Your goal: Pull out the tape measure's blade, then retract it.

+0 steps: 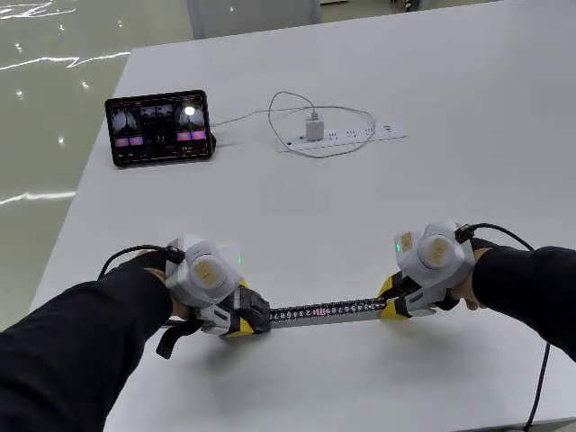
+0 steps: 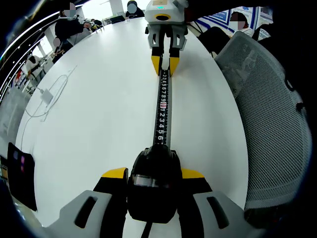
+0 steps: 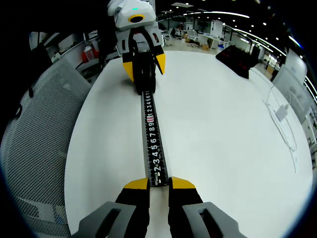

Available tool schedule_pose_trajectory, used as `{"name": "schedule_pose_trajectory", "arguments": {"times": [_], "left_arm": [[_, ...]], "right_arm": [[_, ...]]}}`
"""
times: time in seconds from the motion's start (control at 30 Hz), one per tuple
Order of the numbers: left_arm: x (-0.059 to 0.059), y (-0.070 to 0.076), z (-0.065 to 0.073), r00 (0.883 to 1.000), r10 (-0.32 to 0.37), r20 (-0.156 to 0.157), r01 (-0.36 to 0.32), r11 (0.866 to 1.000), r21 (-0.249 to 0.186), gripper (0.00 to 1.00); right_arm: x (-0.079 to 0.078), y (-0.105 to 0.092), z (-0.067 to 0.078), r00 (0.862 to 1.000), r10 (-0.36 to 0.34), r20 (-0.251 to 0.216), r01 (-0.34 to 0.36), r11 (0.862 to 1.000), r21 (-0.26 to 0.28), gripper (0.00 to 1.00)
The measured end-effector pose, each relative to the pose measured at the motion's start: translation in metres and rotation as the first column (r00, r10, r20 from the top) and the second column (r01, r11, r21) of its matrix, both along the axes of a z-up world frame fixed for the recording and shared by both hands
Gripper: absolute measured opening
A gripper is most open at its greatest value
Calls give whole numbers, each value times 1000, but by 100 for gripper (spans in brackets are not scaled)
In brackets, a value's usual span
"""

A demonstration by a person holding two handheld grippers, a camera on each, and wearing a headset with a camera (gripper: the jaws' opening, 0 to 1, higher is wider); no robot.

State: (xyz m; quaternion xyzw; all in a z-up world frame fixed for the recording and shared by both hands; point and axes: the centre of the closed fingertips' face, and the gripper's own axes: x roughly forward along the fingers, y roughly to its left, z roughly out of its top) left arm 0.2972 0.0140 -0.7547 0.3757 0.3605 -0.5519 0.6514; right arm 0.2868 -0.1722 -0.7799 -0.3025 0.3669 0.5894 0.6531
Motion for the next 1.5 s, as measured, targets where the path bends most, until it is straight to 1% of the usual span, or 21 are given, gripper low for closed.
{"name": "schedule_pose_trajectory", "arguments": {"times": [0.83, 1.5], "left_arm": [[0, 0, 0, 1000, 1, 4, -1, 1000, 1, 33], [0, 0, 1, 1000, 0, 6, 0, 1000, 2, 33]], "right_arm": [[-3, -13, 1, 1000, -12, -1, 12, 1000, -4, 10], [-2, -24, 2, 1000, -20, -5, 19, 1000, -7, 10]]}}
